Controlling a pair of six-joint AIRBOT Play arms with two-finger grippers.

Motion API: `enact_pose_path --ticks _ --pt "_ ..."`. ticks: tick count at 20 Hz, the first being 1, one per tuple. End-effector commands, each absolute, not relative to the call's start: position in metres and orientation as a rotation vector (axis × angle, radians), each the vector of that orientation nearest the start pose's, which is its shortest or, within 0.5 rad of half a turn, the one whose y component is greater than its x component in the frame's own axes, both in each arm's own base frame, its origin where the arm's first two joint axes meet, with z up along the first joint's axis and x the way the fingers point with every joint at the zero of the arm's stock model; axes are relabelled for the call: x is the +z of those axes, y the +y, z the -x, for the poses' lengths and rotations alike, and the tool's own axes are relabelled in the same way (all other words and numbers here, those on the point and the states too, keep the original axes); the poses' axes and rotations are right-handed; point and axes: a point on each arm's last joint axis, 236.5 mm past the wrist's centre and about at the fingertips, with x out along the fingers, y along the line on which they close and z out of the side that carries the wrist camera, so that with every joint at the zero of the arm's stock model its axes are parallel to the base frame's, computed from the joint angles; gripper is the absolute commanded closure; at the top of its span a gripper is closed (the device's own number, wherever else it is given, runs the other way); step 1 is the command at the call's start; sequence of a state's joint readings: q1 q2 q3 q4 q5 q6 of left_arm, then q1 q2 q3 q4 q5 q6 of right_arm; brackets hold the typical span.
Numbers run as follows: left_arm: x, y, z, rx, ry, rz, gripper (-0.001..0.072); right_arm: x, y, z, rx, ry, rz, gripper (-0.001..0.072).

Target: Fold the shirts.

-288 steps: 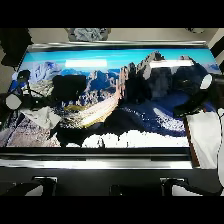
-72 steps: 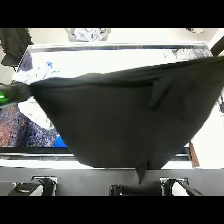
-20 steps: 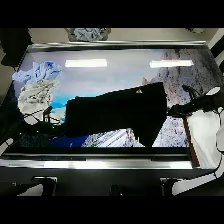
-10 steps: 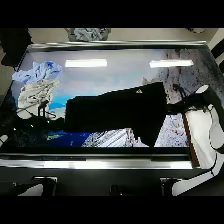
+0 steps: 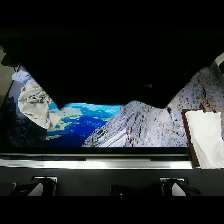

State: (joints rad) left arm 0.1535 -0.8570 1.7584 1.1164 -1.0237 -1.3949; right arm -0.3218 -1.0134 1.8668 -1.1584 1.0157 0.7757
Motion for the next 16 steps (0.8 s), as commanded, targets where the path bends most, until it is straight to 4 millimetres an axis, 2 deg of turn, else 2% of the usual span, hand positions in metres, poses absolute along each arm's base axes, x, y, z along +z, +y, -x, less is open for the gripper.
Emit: enact_pose_path --ticks 1,4,6,9,11,12,14,15,16 --pt "0.561 -0.056 -0.213 -0.237 -0.217 0.027 0.0683 0.572 -0.007 -0.230 -0.116 -0.248 0.667 0.0671" --pt "0.568 -0.057 -0.181 -0.216 -0.259 -0.003 0.0683 0.567 0.000 -0.188 -0.145 -0.221 0.718 0.0671" --pt "0.568 -0.053 -0.179 -0.198 -0.262 -0.006 0.0683 0.569 0.003 -0.174 -0.158 -0.232 0.714 0.0671" --pt "0.561 -0.043 -0.191 -0.164 -0.229 0.024 0.0683 0.562 0.004 -0.174 -0.140 -0.205 0.682 0.0671" --pt "0.541 -0.036 -0.212 -0.143 -0.152 0.029 0.0683 0.543 -0.002 -0.189 -0.118 -0.122 0.646 0.0672" --pt "0.522 -0.032 -0.230 -0.135 -0.085 0.032 0.0683 0.527 -0.007 -0.203 -0.099 -0.048 0.637 0.0672" --pt "0.471 -0.025 -0.277 -0.135 0.080 0.059 0.0683 0.468 -0.026 -0.242 -0.041 0.199 0.582 0.0672" --pt "0.435 -0.022 -0.306 -0.135 0.186 0.078 0.0683 0.425 -0.037 -0.266 0.006 0.373 0.535 0.0672" --pt "0.388 -0.017 -0.337 -0.135 0.323 0.102 0.0683 0.378 -0.047 -0.289 0.054 0.549 0.474 0.0672"
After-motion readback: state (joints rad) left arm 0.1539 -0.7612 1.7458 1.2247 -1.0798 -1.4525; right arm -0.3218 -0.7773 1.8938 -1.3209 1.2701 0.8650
